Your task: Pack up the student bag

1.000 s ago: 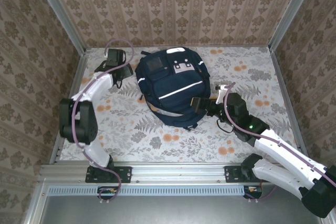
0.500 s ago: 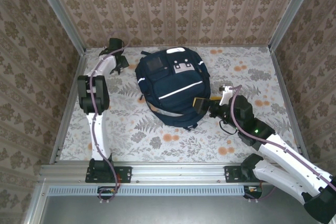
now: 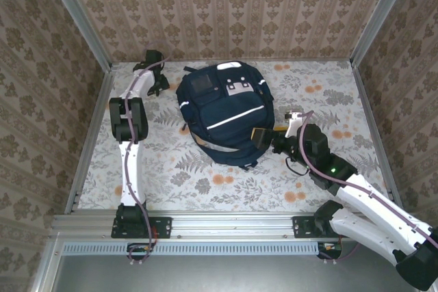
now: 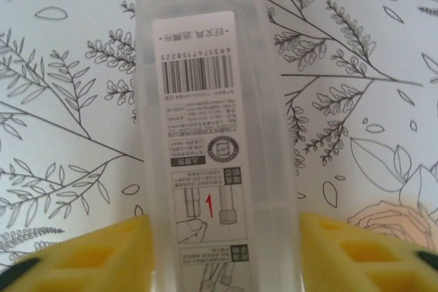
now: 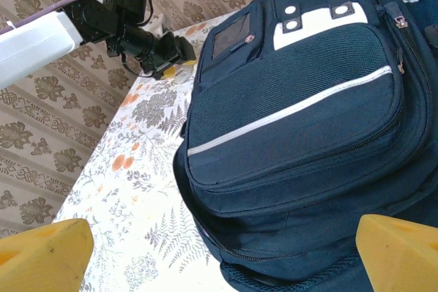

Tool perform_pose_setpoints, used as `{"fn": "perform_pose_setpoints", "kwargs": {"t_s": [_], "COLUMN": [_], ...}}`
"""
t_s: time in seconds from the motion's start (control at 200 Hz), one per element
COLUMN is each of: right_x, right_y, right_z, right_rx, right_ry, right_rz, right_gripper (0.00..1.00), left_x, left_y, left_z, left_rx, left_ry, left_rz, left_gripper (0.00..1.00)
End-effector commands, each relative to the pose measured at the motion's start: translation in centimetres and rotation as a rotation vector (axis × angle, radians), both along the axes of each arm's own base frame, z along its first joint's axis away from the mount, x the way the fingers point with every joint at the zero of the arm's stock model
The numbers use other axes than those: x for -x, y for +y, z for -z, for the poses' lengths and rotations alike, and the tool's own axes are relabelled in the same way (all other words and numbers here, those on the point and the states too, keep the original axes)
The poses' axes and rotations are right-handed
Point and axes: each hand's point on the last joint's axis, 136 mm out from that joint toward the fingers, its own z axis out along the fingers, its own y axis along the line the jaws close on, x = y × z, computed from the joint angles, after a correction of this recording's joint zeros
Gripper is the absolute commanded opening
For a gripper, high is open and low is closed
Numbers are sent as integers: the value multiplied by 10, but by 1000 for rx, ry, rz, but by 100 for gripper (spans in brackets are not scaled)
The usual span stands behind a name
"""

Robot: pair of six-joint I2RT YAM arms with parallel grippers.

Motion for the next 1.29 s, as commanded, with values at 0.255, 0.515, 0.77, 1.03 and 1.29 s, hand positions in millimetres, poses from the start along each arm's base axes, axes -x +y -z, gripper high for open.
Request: {"fn": "perform_pose_setpoints", "kwargs": {"t_s": [0.255, 0.515, 0.77, 1.03, 1.29], "right_x": [2, 0, -5, -25, -48], "right_y": [1, 6, 21, 13, 9], "right_z": [3, 11, 34, 87, 113], "right_rx": [1, 3, 24, 96, 138], "right_ry": [4, 17, 83, 242, 299], "right_rz": [-3, -21, -71, 43, 105], "right_gripper": [100, 100, 100, 90, 67], "left_x": [37, 95, 188, 280, 334], "left_y": [-12, -62, -126, -175, -195], "left_z": [-34, -93, -127, -141, -137], "left_rx": [22, 69, 53, 41, -4], "left_ry": [5, -120, -222, -308, -353], "left_rz": [42, 125, 278, 453, 564], "left_gripper": [28, 28, 29, 32, 33]}}
